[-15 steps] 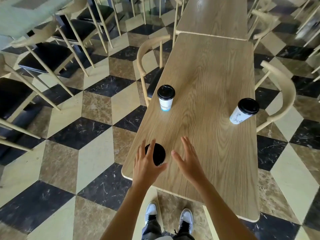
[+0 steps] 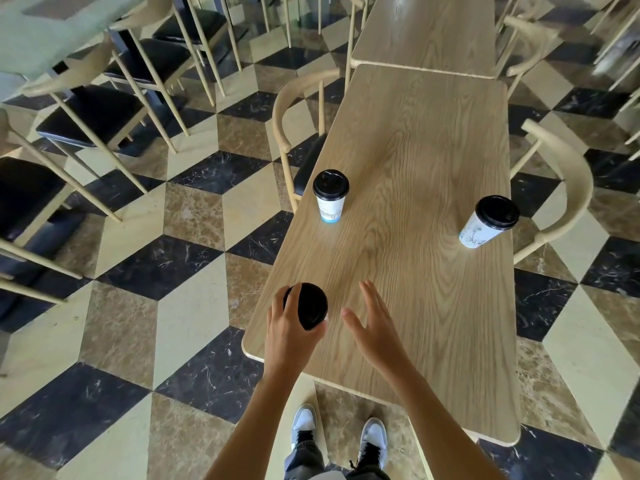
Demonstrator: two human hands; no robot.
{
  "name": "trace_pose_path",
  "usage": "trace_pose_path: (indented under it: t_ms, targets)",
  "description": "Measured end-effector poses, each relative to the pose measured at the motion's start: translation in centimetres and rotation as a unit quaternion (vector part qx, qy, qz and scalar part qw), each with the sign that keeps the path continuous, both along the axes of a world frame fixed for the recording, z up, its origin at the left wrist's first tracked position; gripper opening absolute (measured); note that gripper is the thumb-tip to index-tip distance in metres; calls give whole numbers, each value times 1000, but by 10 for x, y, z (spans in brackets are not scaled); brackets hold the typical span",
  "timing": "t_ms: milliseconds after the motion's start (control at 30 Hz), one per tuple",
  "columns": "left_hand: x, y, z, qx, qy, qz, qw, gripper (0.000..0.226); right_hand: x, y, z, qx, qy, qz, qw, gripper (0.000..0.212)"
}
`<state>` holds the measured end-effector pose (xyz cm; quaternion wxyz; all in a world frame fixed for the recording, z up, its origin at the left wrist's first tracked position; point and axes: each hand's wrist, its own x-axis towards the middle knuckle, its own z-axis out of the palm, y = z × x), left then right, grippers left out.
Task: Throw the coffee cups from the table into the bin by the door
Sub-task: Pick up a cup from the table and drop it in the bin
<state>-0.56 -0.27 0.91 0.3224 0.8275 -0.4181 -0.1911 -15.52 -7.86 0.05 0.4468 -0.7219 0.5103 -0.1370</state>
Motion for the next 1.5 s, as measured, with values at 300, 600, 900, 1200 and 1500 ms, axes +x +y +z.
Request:
trace_pose_path:
  t_ms: [300,600,900,1200,1500]
  targets:
    - [-10,-11,55,-82,162,49,982,72,-15,-8,19,-6,-38,-30,999,81]
    - [-49,-23,110,-179,391,-2,903,59,-57,-18,68,11,-179,-131,975,72]
    - [-136,-44,126,-149,372,-153,904,55,-157,19,92,-79,-215,-305,924,61]
    - [-315,0,145,-35,438,-431,788,59,-319,163,112,-175,-192,-554,791,75]
    - [-548,153,145,65,411,-635,651,51,-489,385,124,-224,-171,-734,618,66]
